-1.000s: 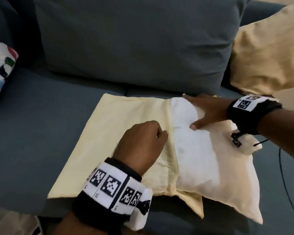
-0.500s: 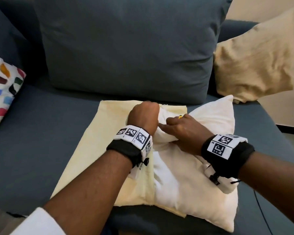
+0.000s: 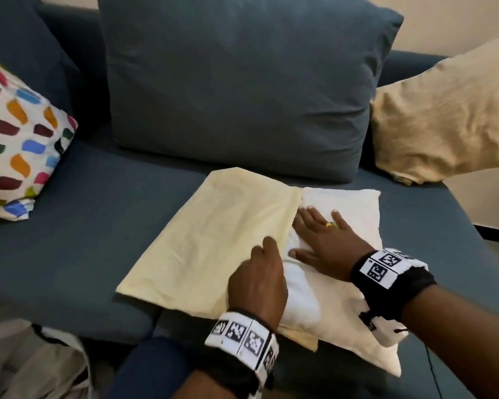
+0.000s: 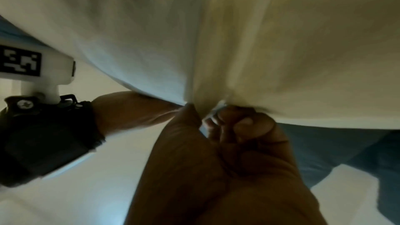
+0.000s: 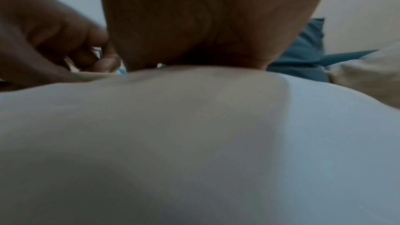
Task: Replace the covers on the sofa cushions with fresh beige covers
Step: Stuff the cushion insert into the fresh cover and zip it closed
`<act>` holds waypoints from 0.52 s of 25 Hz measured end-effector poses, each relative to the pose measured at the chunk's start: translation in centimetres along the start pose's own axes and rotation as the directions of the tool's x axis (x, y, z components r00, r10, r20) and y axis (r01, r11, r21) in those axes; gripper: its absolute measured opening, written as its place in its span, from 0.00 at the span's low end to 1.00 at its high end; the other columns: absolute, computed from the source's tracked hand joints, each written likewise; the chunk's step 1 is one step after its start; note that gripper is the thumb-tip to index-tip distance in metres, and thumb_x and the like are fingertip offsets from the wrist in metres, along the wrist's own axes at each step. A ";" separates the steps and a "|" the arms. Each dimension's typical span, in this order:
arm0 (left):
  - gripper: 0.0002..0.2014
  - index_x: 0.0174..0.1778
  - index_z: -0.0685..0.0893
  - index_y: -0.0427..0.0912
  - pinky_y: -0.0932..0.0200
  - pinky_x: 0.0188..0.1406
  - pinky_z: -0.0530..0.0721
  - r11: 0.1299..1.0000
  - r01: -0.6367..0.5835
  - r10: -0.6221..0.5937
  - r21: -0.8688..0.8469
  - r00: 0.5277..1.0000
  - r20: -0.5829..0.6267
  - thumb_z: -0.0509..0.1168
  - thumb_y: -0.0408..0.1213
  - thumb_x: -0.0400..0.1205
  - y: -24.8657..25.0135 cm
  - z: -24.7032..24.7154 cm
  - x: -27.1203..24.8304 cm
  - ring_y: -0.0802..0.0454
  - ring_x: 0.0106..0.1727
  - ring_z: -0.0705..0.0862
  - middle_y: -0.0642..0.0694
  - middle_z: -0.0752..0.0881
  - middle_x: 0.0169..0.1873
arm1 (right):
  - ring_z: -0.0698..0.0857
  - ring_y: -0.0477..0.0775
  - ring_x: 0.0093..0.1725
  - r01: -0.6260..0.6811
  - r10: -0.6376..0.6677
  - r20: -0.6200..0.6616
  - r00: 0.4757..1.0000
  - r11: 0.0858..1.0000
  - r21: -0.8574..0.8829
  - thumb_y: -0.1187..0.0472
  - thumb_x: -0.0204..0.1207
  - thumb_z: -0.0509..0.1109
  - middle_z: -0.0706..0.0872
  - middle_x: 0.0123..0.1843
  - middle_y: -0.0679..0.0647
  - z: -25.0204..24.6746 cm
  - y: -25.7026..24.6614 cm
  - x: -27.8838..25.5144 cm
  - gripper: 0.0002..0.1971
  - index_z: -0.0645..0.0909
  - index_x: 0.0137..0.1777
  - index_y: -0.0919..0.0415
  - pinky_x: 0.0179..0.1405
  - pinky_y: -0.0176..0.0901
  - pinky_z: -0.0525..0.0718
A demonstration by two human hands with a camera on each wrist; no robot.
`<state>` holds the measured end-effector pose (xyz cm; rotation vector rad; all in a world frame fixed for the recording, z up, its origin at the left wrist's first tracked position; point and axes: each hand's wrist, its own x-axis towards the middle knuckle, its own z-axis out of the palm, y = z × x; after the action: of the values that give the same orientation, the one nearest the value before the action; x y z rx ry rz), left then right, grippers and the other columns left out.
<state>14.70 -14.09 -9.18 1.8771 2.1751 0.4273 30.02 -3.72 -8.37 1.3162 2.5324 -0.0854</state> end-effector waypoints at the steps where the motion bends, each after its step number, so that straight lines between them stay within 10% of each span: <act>1: 0.11 0.59 0.74 0.47 0.52 0.40 0.77 0.996 0.094 -0.092 -0.014 0.990 0.107 0.59 0.47 0.85 -1.2 0.6 -1.8 0.42 0.52 0.87 0.46 0.84 0.54 | 0.36 0.59 0.88 0.099 -0.097 0.038 0.995 0.994 -0.053 0.17 0.69 0.37 0.32 0.89 0.52 1.0 -0.4 -1.3 0.55 0.30 0.87 0.51 0.84 0.71 0.38; 4: 0.23 0.55 0.83 0.45 0.53 0.52 0.81 0.976 0.208 -0.220 0.072 0.931 0.292 0.53 0.59 0.85 -3.6 2.5 -6.3 0.43 0.60 0.86 0.45 0.88 0.56 | 0.33 0.67 0.87 0.262 -0.262 0.034 0.964 0.930 -0.257 0.15 0.60 0.58 0.30 0.88 0.58 4.6 -1.6 -5.3 0.67 0.32 0.88 0.55 0.78 0.84 0.41; 7: 0.20 0.55 0.84 0.42 0.53 0.54 0.81 0.980 0.188 -0.199 0.067 0.938 0.285 0.53 0.53 0.88 -3.6 3.6 -7.5 0.43 0.61 0.86 0.44 0.88 0.57 | 0.54 0.73 0.86 0.134 -0.176 -0.107 0.978 0.938 -0.320 0.42 0.61 0.82 0.47 0.90 0.61 6.7 -2.6 -5.8 0.61 0.48 0.89 0.52 0.65 0.88 0.67; 13: 0.09 0.42 0.87 0.43 0.57 0.38 0.77 1.000 0.000 0.004 -0.020 0.980 0.201 0.65 0.42 0.83 -1.9 1.1 -5.6 0.44 0.46 0.89 0.44 0.90 0.41 | 0.74 0.73 0.78 0.107 -0.153 -0.309 0.939 0.981 -0.162 0.52 0.68 0.74 0.75 0.79 0.55 3.4 -6.9 -2.3 0.34 0.72 0.76 0.55 0.48 0.80 0.82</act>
<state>14.20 -19.82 -10.95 1.8258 2.0291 0.2463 26.46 -10.19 -11.49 1.1863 2.8310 0.3030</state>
